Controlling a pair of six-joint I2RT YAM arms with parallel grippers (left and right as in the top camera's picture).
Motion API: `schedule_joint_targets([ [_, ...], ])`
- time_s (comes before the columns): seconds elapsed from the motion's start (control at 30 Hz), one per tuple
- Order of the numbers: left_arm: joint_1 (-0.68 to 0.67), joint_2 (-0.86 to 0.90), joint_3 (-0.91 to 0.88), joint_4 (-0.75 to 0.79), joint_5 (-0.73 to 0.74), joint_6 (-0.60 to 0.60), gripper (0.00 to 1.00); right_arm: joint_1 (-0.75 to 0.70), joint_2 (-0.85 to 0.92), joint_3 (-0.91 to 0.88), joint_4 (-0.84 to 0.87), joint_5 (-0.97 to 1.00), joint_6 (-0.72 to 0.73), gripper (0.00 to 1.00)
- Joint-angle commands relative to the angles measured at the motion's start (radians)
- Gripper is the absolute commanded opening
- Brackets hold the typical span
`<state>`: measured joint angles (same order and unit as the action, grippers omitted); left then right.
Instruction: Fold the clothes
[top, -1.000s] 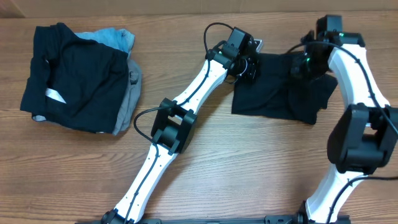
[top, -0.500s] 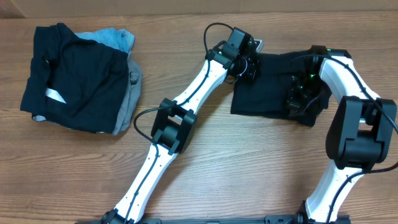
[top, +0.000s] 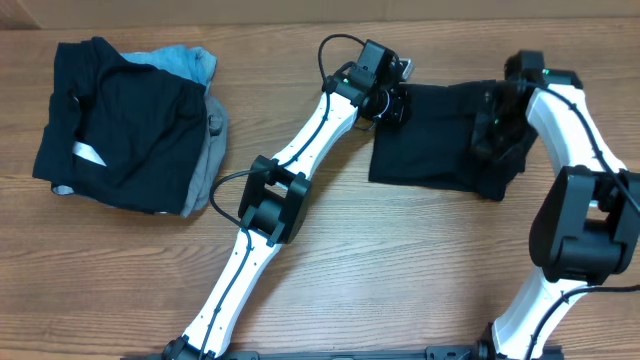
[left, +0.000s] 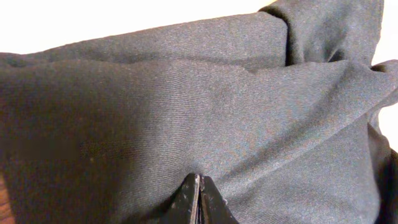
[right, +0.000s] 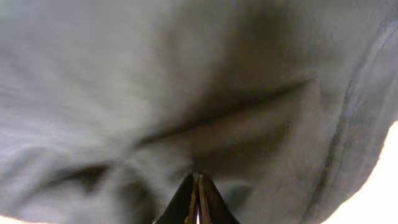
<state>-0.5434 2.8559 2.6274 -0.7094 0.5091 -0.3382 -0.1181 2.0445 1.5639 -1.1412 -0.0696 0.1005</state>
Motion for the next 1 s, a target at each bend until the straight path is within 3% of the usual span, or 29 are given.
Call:
schedule_joint_targets([
  [0.0,0.020,0.018,-0.001,-0.032,-0.129,-0.006,0.04,-0.008,-0.020,-0.149,0.085,0.096,0.014,0.04],
  [0.17,0.020,0.018,-0.001,-0.062,-0.176,-0.006,0.04,-0.039,-0.020,-0.262,0.169,0.212,0.087,0.04],
  [0.37,0.035,0.018,-0.001,-0.088,-0.228,-0.008,0.04,-0.171,-0.020,-0.241,0.063,0.192,0.148,0.04],
  [0.77,0.053,0.014,0.109,-0.089,-0.227,-0.035,0.04,-0.204,-0.119,0.026,-0.019,-0.233,-0.079,0.04],
  [0.8,0.054,0.014,0.142,-0.099,-0.227,-0.035,0.08,-0.204,-0.131,0.050,-0.009,-0.240,-0.079,0.04],
  [0.87,0.058,0.014,0.191,-0.122,-0.222,-0.035,0.26,-0.204,-0.137,0.072,0.003,-0.240,-0.079,0.04],
  [0.9,0.062,0.014,0.223,-0.135,-0.216,-0.035,0.44,-0.204,-0.137,0.079,0.012,-0.240,-0.079,0.04],
  [0.93,0.068,0.014,0.252,-0.149,-0.204,-0.034,0.70,-0.204,-0.137,0.080,0.024,-0.240,-0.079,0.04],
  [0.97,0.075,0.014,0.280,-0.166,-0.188,-0.032,0.84,-0.204,-0.137,0.080,0.035,-0.240,-0.079,0.04],
])
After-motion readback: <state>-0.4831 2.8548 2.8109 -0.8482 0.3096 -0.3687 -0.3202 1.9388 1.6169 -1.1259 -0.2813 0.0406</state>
